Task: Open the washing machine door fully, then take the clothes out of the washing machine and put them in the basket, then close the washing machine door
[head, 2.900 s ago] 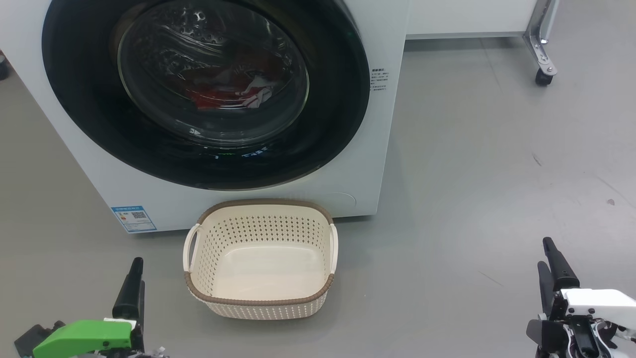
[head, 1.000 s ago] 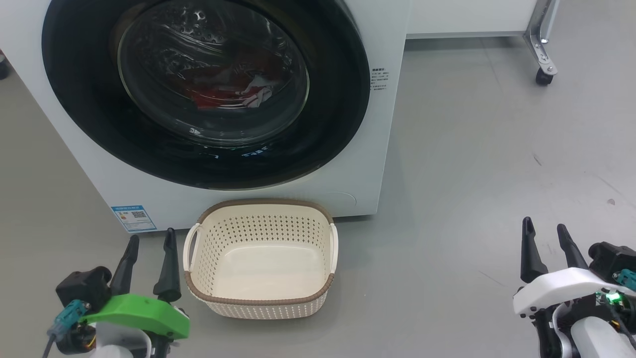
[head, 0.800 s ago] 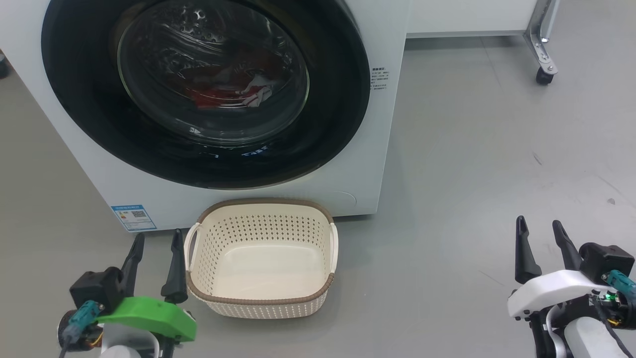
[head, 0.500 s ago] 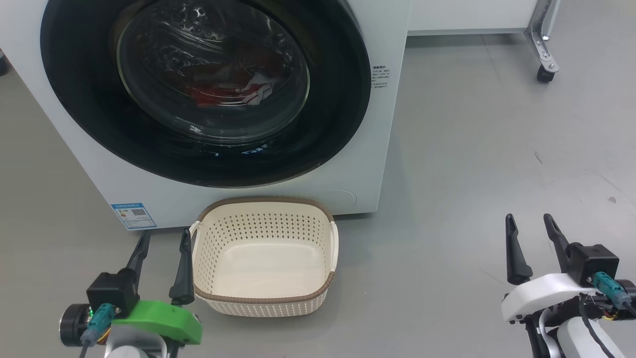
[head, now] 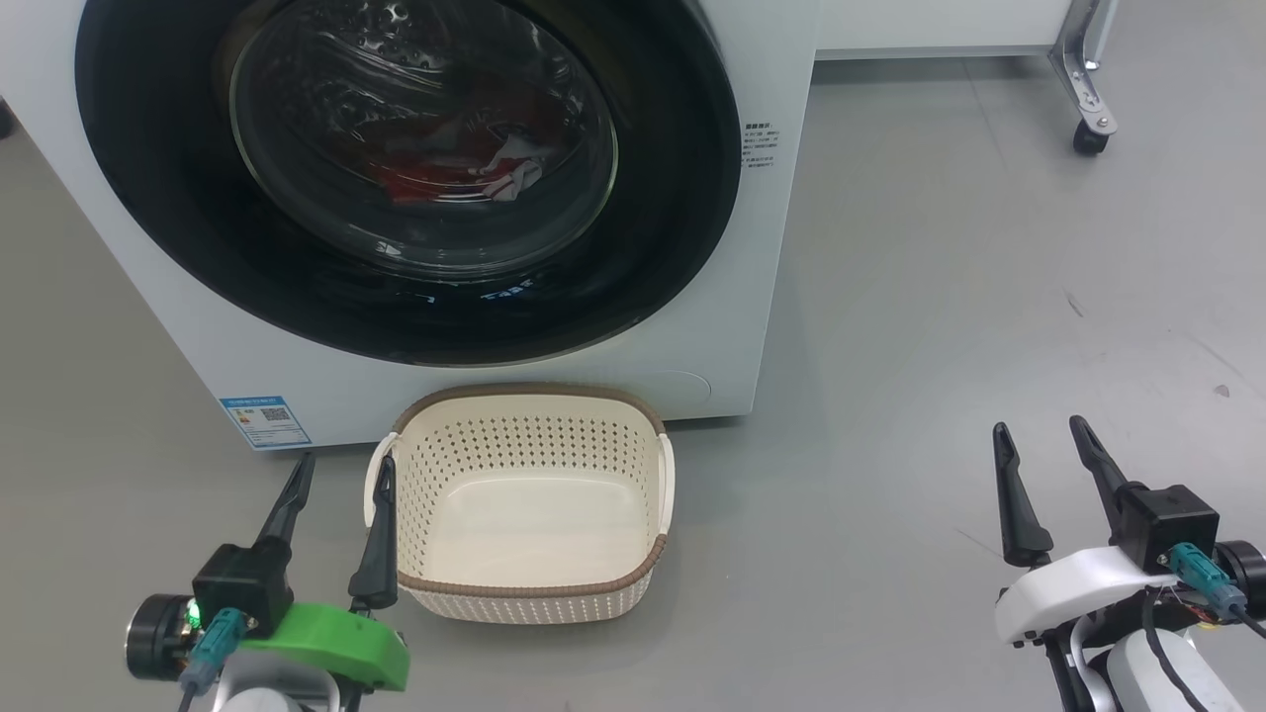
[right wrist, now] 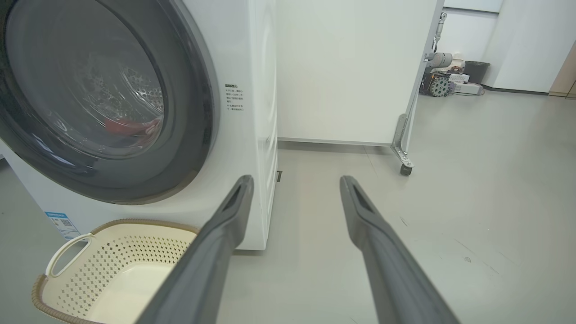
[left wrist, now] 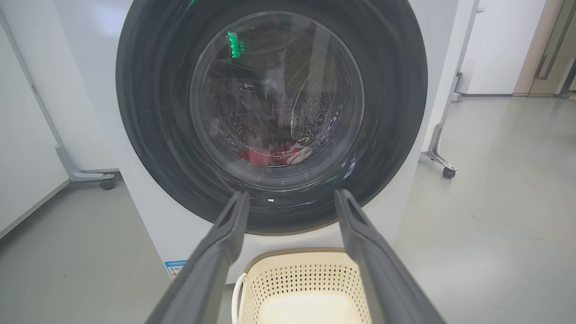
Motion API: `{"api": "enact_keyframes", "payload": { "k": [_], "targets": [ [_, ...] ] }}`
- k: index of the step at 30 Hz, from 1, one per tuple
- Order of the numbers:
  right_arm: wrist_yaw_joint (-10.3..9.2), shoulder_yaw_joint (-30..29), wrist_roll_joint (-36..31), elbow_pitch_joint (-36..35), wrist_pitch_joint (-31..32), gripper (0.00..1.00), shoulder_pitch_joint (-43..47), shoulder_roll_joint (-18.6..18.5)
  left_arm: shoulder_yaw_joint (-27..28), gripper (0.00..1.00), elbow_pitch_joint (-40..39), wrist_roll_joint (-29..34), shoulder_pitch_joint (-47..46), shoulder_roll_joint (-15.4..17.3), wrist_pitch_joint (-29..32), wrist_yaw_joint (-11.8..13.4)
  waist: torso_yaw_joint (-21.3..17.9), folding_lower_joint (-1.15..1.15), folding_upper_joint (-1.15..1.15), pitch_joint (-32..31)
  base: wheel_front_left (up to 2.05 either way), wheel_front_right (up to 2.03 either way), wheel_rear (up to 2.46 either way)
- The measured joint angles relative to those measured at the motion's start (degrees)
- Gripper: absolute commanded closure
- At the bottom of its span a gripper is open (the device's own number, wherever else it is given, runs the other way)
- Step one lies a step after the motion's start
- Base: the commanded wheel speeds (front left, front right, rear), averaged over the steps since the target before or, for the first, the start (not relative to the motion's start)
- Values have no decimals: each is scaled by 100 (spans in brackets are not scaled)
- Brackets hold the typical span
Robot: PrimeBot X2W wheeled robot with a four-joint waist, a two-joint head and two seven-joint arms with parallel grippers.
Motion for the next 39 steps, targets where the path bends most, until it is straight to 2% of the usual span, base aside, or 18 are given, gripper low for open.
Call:
{"api": "enact_keyframes", "payload": {
  "k": [9, 10, 11, 24, 31, 36, 39],
  "targets": [
    [5, -77, -44, -11, 0, 0, 1, 47, 80, 0, 42, 21, 0, -35, -5, 0, 13, 0, 0, 3, 0, 0, 0],
    [5, -92, -44, -11, 0, 61, 1, 55, 88, 0, 43, 37, 0, -40, -5, 0, 15, 0, 0, 3, 0, 0, 0],
    [13, -103, -44, -11, 0, 100, 1, 66, 97, 0, 45, 54, 0, -42, -5, 0, 16, 0, 0, 4, 0, 0, 0],
    [116, -131, -129, 20, 0, 100, 5, 98, 130, 0, 74, 176, 0, -100, -5, -60, 54, 0, 0, 33, 0, 0, 0],
    [245, -190, -52, 59, 0, 100, 4, 155, 158, 0, 30, 191, -4, -125, -5, -129, 89, 0, 0, 102, 0, 0, 0],
    [375, -313, 325, 115, 0, 100, -13, 320, 167, 0, -31, 221, -19, -127, -5, -135, 122, 0, 0, 227, 0, 0, 0],
    [501, -489, 850, 136, 1, 100, -93, 563, 165, 0, -77, 253, -32, -134, -5, -154, 146, 0, 0, 325, 0, 0, 0]
  ]
}}
